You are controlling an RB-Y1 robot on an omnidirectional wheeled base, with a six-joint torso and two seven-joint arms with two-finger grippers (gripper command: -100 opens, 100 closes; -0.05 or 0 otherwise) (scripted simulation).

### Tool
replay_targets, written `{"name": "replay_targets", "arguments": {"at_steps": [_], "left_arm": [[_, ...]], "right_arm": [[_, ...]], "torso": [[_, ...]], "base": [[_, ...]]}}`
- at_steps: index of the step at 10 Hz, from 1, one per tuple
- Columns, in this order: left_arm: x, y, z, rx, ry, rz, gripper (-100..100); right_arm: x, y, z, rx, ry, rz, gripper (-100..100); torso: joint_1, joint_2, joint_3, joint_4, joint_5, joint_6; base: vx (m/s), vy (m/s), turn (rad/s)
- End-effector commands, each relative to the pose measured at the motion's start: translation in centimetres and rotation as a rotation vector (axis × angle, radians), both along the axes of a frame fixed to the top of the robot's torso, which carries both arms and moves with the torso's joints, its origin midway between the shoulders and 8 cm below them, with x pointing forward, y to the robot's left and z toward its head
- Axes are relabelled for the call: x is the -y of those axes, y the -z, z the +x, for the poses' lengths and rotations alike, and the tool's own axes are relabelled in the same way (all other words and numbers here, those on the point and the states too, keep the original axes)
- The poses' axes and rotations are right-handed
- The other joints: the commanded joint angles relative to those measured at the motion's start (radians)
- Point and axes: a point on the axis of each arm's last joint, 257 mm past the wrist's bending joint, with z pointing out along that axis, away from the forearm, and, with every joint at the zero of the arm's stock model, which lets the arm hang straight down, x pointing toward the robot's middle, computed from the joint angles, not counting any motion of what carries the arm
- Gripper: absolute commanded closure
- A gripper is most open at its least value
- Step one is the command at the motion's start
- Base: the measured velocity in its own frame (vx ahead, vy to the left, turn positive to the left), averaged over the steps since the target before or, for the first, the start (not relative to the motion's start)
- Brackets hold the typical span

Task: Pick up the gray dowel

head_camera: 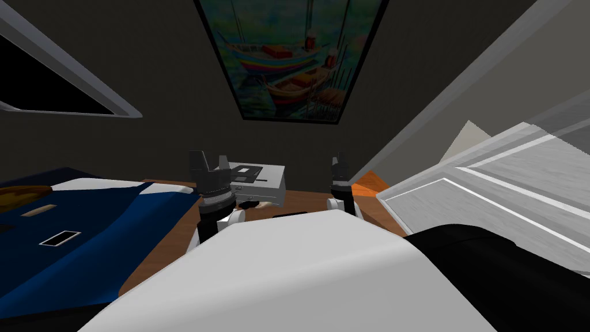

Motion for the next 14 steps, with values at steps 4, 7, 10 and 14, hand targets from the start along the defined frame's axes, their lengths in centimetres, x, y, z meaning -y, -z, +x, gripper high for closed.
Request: {"name": "replay_targets", "arguments": {"at_steps": [4, 7, 10, 14], "left_arm": [[0.1, 1.6, 3.7, -0.103, 0.021, 0.039, -100], [0.0, 2.4, 5.0, -0.149, 0.021, 0.045, -100], [-0.4, 3.6, 7.5, -0.221, 0.023, 0.062, -100], [-1.0, 5.2, 10.2, -0.308, 0.018, 0.078, -100]], "right_arm": [[0.0, 0.0, 0.0, 0.000, 0.000, 0.000, 0], [0.0, 0.0, 0.0, 0.000, 0.000, 0.000, 0], [0.0, 0.0, 0.0, 0.000, 0.000, 0.000, 0], [0.0, 0.0, 0.0, 0.000, 0.000, 0.000, 0]], "torso": [[0.002, 0.000, 0.000, 0.000, 0.001, 0.000], [0.002, 0.000, 0.000, 0.000, 0.000, 0.000], [0.001, 0.000, 0.000, 0.000, 0.000, 0.000], [0.002, 0.000, 0.000, 0.000, 0.000, 0.000]], "base": [[-0.002, 0.025, -0.044], [-0.004, 0.018, -0.030], [-0.001, 0.019, -0.043], [-0.004, 0.023, -0.049]]}}
